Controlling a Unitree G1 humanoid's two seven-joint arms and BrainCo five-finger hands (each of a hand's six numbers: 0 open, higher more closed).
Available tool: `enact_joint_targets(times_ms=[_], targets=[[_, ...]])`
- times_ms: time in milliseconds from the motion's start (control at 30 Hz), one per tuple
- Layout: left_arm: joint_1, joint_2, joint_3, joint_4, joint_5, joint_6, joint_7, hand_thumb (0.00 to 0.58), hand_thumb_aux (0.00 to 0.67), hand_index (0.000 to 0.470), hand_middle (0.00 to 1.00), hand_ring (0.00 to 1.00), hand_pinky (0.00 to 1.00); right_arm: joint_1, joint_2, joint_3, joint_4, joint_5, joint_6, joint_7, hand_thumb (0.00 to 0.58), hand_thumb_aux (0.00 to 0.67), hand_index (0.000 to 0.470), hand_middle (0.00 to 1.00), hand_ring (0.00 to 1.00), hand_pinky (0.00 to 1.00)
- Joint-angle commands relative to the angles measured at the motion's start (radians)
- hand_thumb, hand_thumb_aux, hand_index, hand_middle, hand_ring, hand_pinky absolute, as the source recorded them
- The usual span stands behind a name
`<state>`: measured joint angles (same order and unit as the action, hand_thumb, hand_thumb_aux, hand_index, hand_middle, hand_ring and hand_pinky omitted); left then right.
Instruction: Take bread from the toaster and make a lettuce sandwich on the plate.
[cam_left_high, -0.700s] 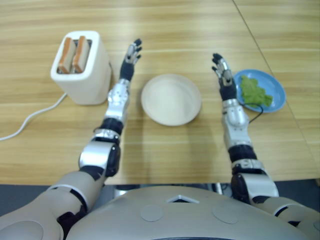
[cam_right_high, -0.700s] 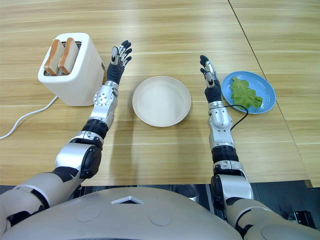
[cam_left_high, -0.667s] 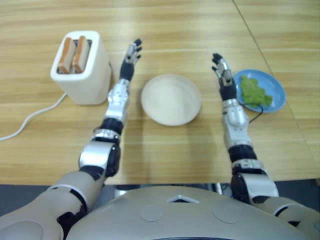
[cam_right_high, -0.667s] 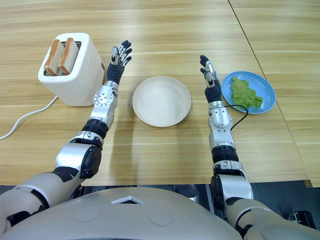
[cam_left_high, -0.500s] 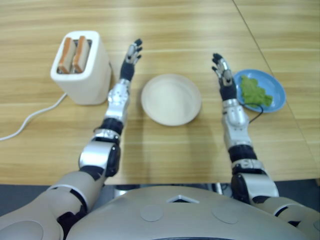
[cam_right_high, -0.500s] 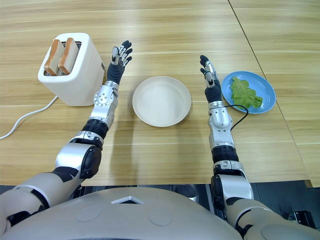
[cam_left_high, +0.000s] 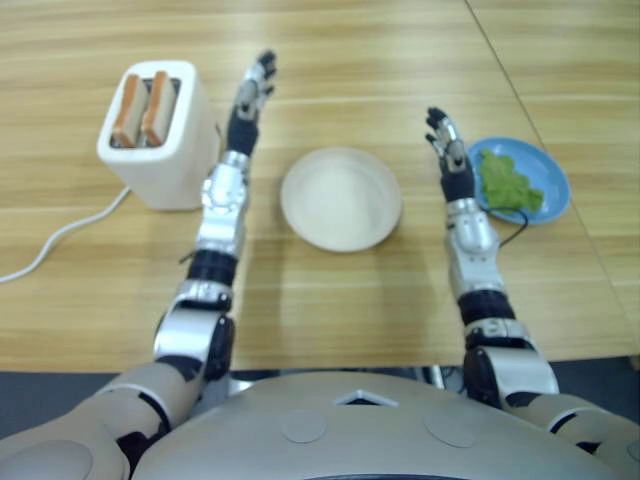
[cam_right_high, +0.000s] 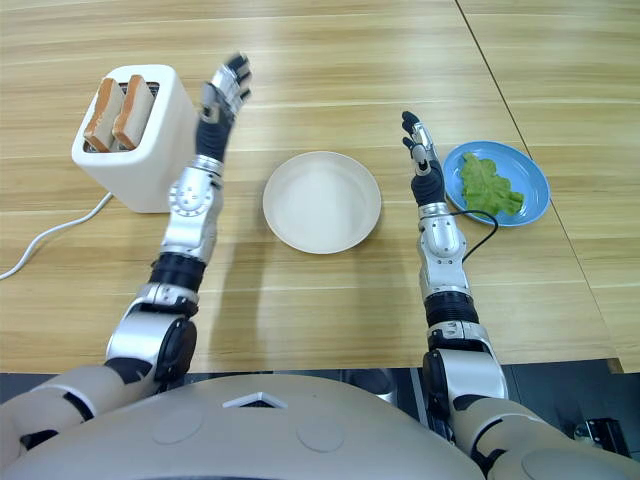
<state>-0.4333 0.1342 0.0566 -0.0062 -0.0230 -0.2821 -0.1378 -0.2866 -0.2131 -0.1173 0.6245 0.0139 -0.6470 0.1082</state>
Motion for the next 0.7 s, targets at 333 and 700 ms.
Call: enact_joint_targets(times_ms=[333, 700], targets=[[0.132, 0.646, 0.111, 0.100, 0.690, 0.431, 0.124, 0.000, 0.000, 0.000, 0.00, 0.00, 0.00, -0.011, 0.013, 0.001, 0.051, -0.007, -0.011, -0.021, 0.000, 0.000, 0.000, 0.00, 0.00, 0.00], [0.108, 0.693, -0.062, 0.382, 0.847, 0.586, 0.175, 0.000, 0.000, 0.000, 0.00, 0.00, 0.00, -0.018, 0.009, -0.001, 0.056, -0.002, -0.027, -0.023, 0.000, 0.000, 0.000, 0.00, 0.00, 0.00]])
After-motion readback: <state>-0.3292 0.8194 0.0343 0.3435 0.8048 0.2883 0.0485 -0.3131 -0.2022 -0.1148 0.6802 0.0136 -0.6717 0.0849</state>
